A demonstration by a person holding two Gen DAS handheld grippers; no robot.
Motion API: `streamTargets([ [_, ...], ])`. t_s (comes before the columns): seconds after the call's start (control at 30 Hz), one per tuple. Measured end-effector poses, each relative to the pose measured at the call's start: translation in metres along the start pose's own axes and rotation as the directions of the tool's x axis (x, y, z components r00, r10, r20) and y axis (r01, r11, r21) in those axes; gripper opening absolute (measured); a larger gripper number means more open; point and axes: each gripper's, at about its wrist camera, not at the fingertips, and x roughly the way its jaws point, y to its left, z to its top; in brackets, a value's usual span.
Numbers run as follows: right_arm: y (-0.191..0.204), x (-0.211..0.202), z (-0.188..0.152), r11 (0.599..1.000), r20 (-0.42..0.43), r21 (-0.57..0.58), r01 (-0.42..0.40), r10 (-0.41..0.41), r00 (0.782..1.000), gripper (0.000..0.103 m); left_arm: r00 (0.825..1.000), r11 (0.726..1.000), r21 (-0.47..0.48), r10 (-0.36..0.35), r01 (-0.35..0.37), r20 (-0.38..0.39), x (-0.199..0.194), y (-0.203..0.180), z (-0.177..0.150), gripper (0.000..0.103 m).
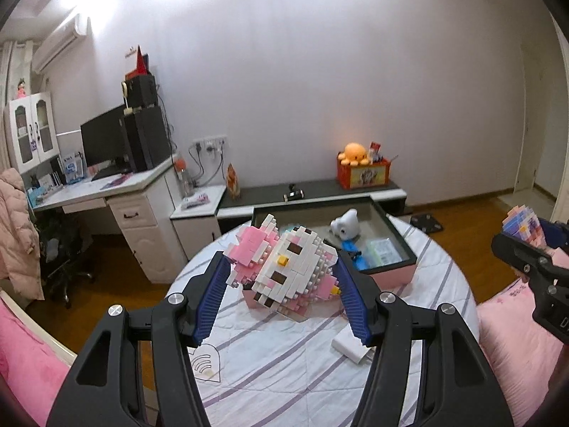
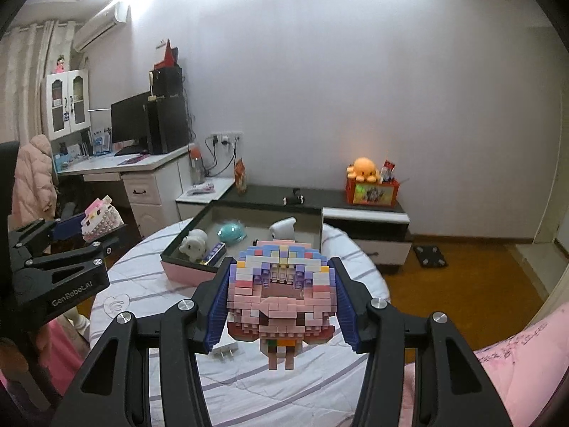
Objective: Organize rigid objects
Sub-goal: 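Lift the block figure with both tools and lower it into the pink box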
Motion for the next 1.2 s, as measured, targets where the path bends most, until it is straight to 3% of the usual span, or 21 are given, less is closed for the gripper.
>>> streamTargets([
  [0.33,0.003,-0.034,-0.006,1.000,0.058,-0.004,-0.002,0.002,0.998,0.053,0.999,1.000,-0.021,-0.004,0.005,0.048,-0.027,0.003,-0.004,0.061],
  [0.8,-0.008,-0.029,-0.005,1.000,0.052,0.022,-0.015,0.014,0.999,0.053,0.999,1.000,-0.020,-0.004,0.005,0.037,-0.026,-0.001,-0.005,0.061],
  [1.2,-0.017,-0.002,-0.003,0.997,0.017,0.066,-0.033,0.032,0.999,0.053,0.999,0.999,-0.026,-0.035,0.035,-0.020,0.017,-0.001,0.000,0.061],
])
